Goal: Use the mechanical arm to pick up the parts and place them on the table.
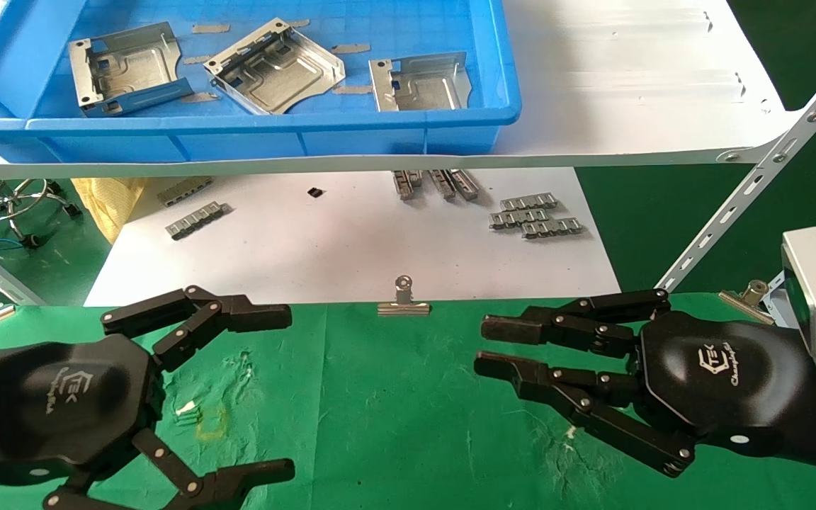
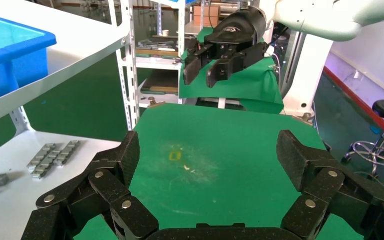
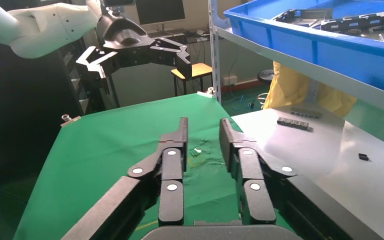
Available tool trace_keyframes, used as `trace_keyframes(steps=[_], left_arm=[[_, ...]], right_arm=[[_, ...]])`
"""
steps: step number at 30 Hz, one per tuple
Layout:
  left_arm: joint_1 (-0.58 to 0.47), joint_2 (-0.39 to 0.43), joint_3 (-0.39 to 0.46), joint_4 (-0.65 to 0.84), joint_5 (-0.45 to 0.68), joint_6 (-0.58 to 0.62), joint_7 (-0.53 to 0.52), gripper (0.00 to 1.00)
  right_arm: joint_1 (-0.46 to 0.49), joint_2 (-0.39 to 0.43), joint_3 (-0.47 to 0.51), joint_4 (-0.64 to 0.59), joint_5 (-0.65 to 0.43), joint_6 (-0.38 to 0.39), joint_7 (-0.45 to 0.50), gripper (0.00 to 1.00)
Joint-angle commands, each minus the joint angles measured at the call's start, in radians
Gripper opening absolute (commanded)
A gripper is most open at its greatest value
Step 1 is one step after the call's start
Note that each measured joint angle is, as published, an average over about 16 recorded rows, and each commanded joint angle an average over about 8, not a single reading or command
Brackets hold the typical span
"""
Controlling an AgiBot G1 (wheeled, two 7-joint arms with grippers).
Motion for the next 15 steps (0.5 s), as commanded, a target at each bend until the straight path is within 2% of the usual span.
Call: trace_keyframes(steps=[1,15], left_arm=[[0.0,0.0,0.0,0.0,0.0,0.0,0.0,1.0],[-0.02,0.009,0.001,0.011,0.002,-0.004,-0.003,1.0]], right_arm=[[0.0,0.0,0.0,0.0,0.0,0.0,0.0,0.0],[0.0,0.0,0.0,0.0,0.0,0.0,0.0,0.0]])
